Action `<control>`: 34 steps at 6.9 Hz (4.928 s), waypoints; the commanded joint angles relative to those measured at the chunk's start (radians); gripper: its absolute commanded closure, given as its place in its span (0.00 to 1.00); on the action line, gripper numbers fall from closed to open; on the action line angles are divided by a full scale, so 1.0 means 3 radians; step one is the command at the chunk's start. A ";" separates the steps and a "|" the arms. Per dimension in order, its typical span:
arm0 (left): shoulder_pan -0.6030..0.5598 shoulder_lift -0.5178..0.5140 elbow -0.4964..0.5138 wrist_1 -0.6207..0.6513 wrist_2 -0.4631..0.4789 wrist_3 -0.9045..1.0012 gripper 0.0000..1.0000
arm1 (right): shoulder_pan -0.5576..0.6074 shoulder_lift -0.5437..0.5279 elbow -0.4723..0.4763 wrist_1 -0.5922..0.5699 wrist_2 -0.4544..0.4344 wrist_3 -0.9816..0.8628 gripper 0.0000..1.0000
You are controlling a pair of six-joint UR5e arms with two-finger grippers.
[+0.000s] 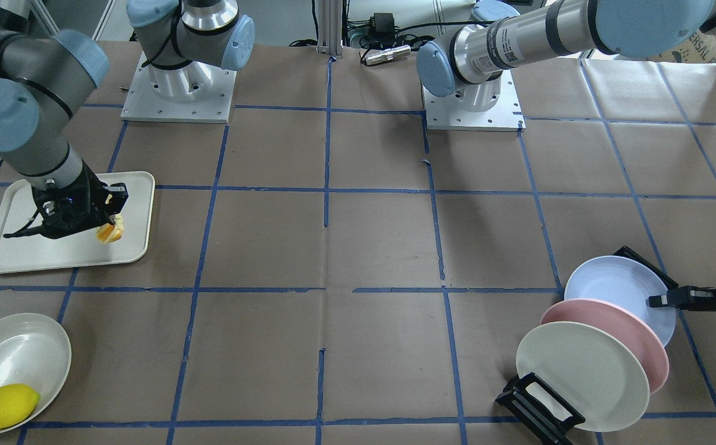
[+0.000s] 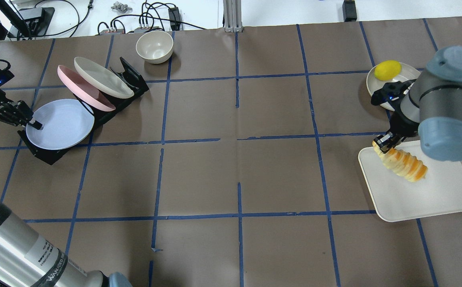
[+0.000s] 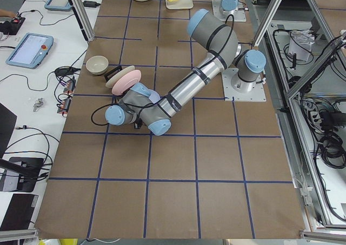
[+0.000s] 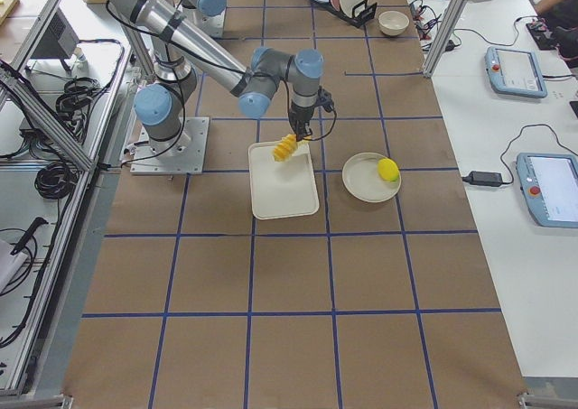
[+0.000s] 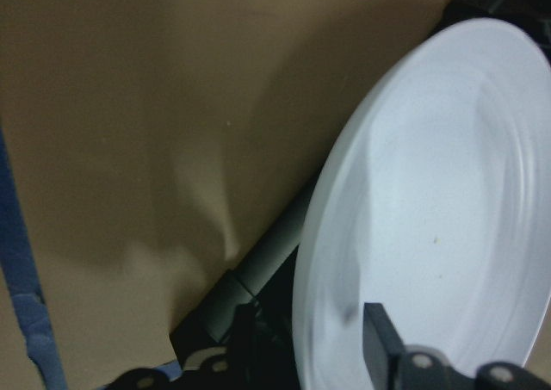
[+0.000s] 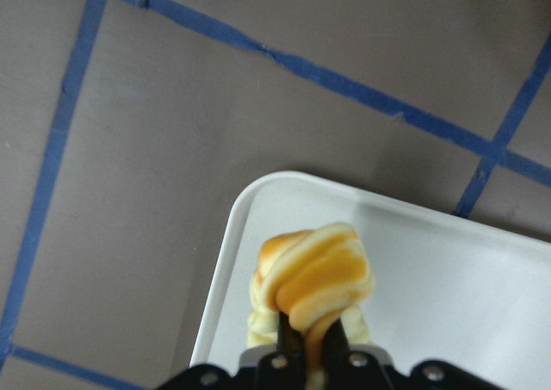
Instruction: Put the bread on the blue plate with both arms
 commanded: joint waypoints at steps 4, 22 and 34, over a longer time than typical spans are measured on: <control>0.0008 0.0079 0.0218 -0.0123 0.0100 0.0010 0.89 | 0.0864 -0.0216 -0.1480 0.2178 0.0047 0.1525 0.89; -0.2558 0.1380 -0.1996 0.1696 -0.0558 -0.2567 0.90 | 0.1409 -0.0236 -0.1538 0.2195 0.0190 0.2046 0.86; -0.2191 0.2160 -0.1757 0.0944 0.0462 -0.2629 0.00 | 0.2242 0.1614 -0.1717 -0.0121 0.0201 0.2460 0.84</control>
